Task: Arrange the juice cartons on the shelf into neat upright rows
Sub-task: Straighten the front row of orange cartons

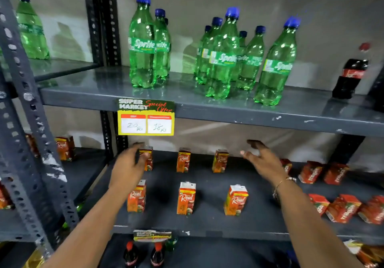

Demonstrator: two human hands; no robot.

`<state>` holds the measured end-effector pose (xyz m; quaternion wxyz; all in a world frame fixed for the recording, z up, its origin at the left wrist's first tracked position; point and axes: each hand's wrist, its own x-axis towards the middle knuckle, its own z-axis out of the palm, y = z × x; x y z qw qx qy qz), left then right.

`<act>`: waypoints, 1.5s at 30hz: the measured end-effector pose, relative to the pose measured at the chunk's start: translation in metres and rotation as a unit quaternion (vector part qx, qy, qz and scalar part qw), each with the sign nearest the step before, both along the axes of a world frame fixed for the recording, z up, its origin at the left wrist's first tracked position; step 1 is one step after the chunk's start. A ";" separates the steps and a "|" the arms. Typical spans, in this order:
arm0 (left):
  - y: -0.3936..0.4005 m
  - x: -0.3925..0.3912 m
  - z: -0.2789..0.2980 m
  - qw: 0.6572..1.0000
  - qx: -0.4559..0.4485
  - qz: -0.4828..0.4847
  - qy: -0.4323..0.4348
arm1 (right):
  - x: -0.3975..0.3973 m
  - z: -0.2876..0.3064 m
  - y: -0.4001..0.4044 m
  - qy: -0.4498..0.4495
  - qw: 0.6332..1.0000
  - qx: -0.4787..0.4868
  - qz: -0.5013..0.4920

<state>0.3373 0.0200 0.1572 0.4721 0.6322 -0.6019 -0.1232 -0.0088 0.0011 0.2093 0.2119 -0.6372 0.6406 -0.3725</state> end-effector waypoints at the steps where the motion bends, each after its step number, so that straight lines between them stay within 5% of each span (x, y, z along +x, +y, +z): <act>1: -0.008 -0.015 0.007 0.999 0.006 -0.020 -0.034 | -0.019 0.003 -0.001 0.044 0.999 -0.010 -0.025; 4: -0.026 -0.064 0.015 0.989 0.024 -0.053 -0.133 | -0.078 0.003 0.006 0.132 0.986 -0.006 -0.098; 12: -0.037 -0.226 0.014 0.959 -0.017 -0.187 -0.214 | -0.201 -0.009 0.066 0.154 0.963 0.006 -0.223; 22: -0.028 -0.368 -0.016 0.942 0.054 -0.246 -0.221 | -0.321 -0.034 0.077 0.115 0.968 0.034 -0.220; 29: -0.028 -0.413 -0.043 0.946 0.102 -0.224 -0.211 | -0.379 -0.054 0.058 0.009 0.987 0.058 -0.148; 33: -0.017 -0.429 -0.076 0.943 0.211 -0.224 -0.122 | -0.397 -0.100 0.039 -0.114 0.985 0.107 -0.069; 36: -0.007 -0.446 -0.097 0.938 0.264 -0.227 0.003 | -0.391 -0.124 0.030 -0.342 0.929 0.125 -0.062; 38: 0.000 -0.458 -0.108 0.931 0.275 -0.234 0.058 | -0.388 -0.133 0.027 -0.385 0.906 0.170 -0.044; 45: -0.014 -0.489 -0.128 0.949 0.243 -0.171 0.108 | -0.403 -0.173 0.006 -0.195 0.970 0.144 0.033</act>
